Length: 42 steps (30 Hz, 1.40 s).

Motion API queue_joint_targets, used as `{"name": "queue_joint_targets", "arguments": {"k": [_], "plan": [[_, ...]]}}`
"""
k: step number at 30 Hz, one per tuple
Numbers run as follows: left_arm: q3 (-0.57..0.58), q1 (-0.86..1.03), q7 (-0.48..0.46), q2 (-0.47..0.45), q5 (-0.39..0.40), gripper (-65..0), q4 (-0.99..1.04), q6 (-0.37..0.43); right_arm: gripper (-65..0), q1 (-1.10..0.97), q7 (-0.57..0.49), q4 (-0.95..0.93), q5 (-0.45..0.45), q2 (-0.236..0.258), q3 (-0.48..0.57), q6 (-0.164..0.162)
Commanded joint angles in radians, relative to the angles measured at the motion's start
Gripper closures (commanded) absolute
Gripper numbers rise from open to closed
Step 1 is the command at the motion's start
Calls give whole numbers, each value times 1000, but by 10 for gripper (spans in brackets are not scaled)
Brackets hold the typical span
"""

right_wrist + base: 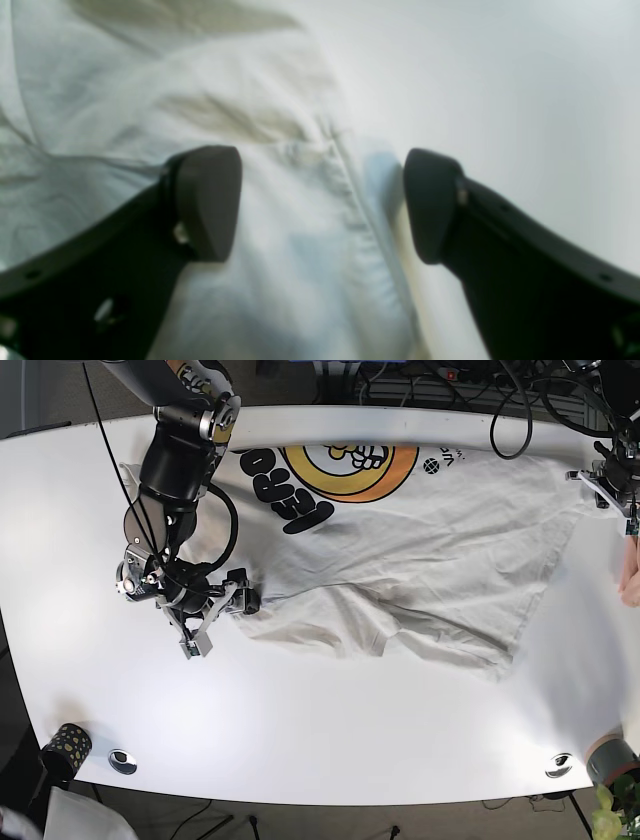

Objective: Fold the T-shirt properly
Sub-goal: 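Hold the hem with both grippers and pull it taut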

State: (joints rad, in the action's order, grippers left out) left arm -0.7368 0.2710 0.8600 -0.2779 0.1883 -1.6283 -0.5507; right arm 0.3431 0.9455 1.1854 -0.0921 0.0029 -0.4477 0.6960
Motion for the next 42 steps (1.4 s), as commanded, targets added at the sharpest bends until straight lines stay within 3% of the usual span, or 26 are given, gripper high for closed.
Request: {"name": "queue_joint_targets", "arguments": {"k": [1, 7, 9, 16, 21, 27, 35, 42], "plan": [[-5, -5, -18, -24, 6, 0, -20, 8, -390, 26, -36, -6, -13, -2, 0, 2], [-5, -6, -20, -28, 6, 0, -20, 5, -49, 34, -41, -48, -15, 3, 0, 2], [-5, -9, -20, -28, 6, 0, -20, 5, -2, 34, -41, -46, -15, 3, 0, 2], [-4, -34, -18, -30, 6, 0, -23, 5, 0, -35, -32, 159, -16, 3, -1, 2], [-2, -34, -17, -30, 6, 0, -92, 5, 0, -118, 43, 363, -15, 3, -4, 2], [92, -37, -17, -30, -20, 0, -206, 10, 0, -181, 94, 552, -16, 38, -4, 2], [267, -287, 67, -22, -197, 0, -227, 4, 0, -103, 94, 588, -10, 96, 0, 2], [405, -576, 137, -21, -209, 0, -85, 11, 0, 75, 96, 456, -8, 153, 2, 2]]}}
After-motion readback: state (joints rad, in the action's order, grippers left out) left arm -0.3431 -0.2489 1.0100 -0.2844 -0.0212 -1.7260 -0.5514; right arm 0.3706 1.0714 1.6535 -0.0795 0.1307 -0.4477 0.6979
